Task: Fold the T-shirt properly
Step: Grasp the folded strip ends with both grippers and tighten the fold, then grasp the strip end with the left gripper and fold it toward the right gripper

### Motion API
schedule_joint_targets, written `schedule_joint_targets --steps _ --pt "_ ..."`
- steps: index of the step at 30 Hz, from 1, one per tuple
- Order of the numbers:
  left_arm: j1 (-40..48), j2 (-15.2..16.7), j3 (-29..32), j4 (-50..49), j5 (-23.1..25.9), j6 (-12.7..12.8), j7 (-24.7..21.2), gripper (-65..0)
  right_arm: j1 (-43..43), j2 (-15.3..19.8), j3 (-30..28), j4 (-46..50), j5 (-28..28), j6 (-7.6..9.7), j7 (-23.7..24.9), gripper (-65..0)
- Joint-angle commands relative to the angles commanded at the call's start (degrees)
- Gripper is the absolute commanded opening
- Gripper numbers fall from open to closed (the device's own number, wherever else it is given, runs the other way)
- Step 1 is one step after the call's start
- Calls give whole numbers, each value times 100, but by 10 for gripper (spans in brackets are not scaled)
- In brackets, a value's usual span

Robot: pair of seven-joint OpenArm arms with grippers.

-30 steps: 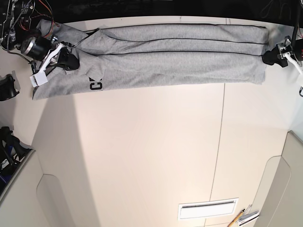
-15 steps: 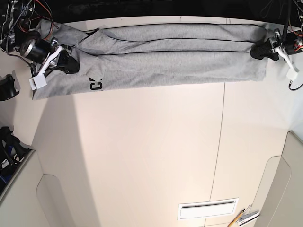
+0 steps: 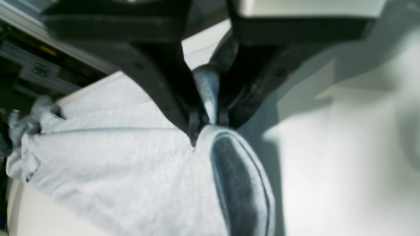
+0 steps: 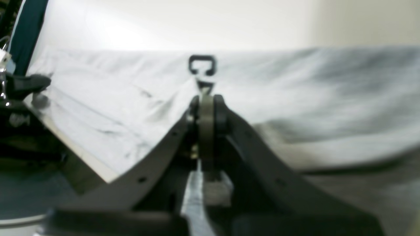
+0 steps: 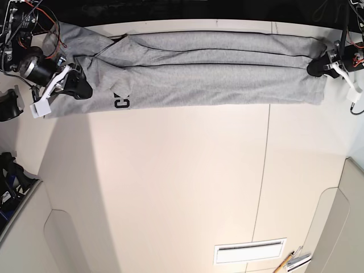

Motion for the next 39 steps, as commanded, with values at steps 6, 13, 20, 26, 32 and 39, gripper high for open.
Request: schedule_joint_targets --steps 6,13,20,26,32,39 --pt "-201 -374 -299 0 131 0 -66 -650 2 0 455 0 74 0 -15 -650" --pt "-358 -649 -299 15 424 0 -170 -650 2 0 623 0 153 0 -61 -650" --pt "-354 -636 -245 398 424 0 -118 -650 4 0 623 0 153 0 -122 -650" --pt "-350 -496 -142 1368 442 0 -33 -650 4 0 623 0 72 0 -96 -573" --pt "-343 -216 1399 2736 1445 0 -179 -650 2 0 623 0 -92 -2 -52 -573" --pt "-358 245 3001 3440 2439 0 -525 -650 2 0 623 0 -197 -2 -55 -573"
